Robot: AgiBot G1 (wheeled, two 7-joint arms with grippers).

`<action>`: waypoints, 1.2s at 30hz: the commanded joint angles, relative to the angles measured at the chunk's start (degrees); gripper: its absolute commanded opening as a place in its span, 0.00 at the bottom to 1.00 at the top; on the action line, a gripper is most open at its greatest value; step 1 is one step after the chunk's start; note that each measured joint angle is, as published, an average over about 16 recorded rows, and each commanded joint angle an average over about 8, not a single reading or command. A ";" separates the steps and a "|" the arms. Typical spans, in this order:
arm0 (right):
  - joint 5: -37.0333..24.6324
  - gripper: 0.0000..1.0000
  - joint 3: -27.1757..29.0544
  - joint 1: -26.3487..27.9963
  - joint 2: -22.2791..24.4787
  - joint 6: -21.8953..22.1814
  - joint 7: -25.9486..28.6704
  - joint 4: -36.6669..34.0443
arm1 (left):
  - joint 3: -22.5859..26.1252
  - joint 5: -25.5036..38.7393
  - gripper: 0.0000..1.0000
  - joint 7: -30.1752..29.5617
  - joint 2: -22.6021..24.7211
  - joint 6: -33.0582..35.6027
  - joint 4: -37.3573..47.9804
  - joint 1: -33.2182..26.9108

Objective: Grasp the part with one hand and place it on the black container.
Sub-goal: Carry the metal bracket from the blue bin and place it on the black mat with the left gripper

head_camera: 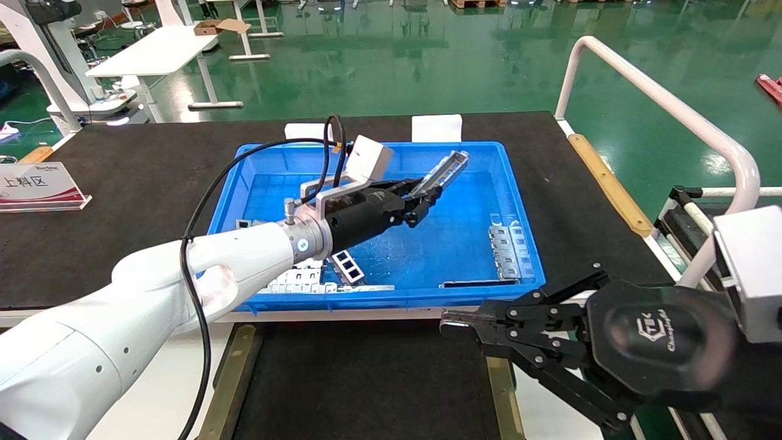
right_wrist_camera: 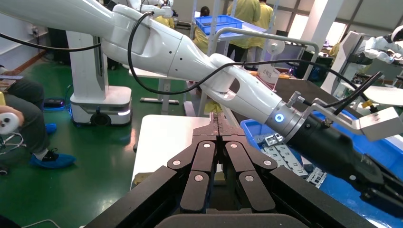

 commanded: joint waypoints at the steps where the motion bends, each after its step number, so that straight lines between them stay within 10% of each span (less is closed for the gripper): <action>1: 0.00 0.00 -0.01 0.00 0.00 0.00 0.00 0.00 | 0.47 -0.30 0.00 -0.22 0.02 -1.28 -0.34 -0.46; 36: 0.08 0.00 -0.12 0.03 0.05 0.05 -0.06 0.00 | 0.48 -3.76 0.00 1.38 -3.56 34.41 11.47 -1.90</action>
